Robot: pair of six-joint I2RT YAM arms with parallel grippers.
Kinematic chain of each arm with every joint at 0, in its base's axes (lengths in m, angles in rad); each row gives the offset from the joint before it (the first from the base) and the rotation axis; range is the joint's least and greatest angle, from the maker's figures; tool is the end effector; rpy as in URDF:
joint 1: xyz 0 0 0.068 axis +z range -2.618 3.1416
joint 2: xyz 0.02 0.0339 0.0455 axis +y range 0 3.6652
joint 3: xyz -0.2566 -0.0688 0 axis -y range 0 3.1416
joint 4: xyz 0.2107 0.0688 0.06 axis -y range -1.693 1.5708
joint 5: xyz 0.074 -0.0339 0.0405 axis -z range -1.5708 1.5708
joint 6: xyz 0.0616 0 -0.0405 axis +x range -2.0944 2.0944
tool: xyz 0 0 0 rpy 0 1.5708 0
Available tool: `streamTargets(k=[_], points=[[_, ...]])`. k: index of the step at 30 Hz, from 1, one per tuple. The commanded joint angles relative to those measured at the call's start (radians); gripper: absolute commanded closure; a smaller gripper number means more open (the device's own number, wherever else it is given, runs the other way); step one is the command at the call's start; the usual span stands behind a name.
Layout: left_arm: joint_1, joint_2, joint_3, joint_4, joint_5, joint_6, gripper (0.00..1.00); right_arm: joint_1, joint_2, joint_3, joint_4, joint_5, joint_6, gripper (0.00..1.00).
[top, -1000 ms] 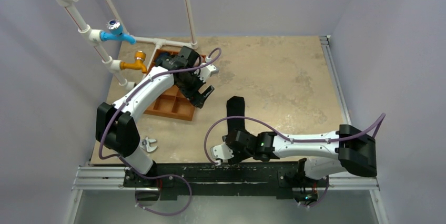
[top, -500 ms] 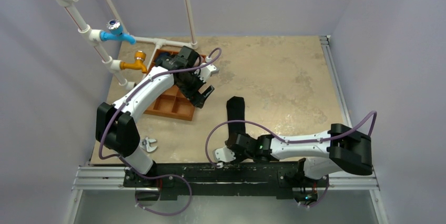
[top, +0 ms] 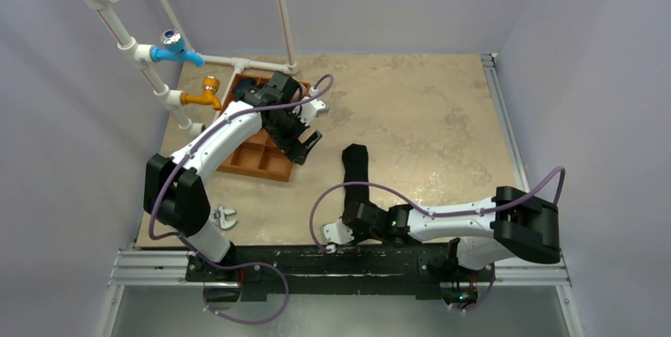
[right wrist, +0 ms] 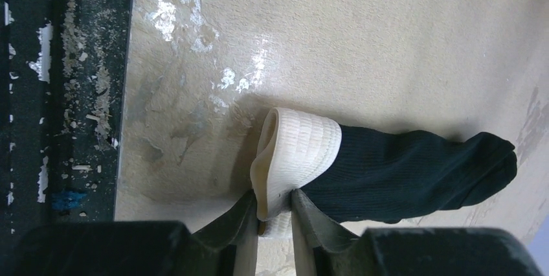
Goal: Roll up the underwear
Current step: Roll the underwear to the center of the board.
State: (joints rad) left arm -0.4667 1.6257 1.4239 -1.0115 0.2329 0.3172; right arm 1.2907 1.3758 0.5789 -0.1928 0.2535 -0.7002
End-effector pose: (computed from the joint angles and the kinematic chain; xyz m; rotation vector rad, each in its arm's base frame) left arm 0.2610 -0.1474 0.2608 1.1166 2.5475 -0.3619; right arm 0.0795 0.2204 0.1448 -2.0571 1.4482 -0.0878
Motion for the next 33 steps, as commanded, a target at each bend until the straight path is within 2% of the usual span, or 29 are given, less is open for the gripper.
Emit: streamTargets(k=[1, 8, 16, 22, 33], points=[[0.002, -0.043, -0.012, 0.012, 0.028, 0.022, 0.04, -0.008, 0.020, -0.023, 0.024, 0.006, 0.013, 0.82], [0.002, -0.062, -0.023, 0.015, 0.039, 0.026, 0.05, -0.040, -0.003, 0.004, -0.004, -0.008, 0.016, 1.00], [0.004, -0.120, -0.083, 0.056, 0.094, 0.032, 0.05, -0.185, -0.070, 0.100, -0.121, -0.211, 0.033, 1.00], [0.017, -0.173, -0.143, 0.102, 0.161, 0.024, 0.05, -0.317, -0.060, 0.182, -0.204, -0.401, 0.049, 1.00], [0.090, -0.340, -0.343, 0.302, 0.271, -0.024, 0.05, -0.593, 0.122, 0.369, -0.391, -0.788, 0.009, 1.00]])
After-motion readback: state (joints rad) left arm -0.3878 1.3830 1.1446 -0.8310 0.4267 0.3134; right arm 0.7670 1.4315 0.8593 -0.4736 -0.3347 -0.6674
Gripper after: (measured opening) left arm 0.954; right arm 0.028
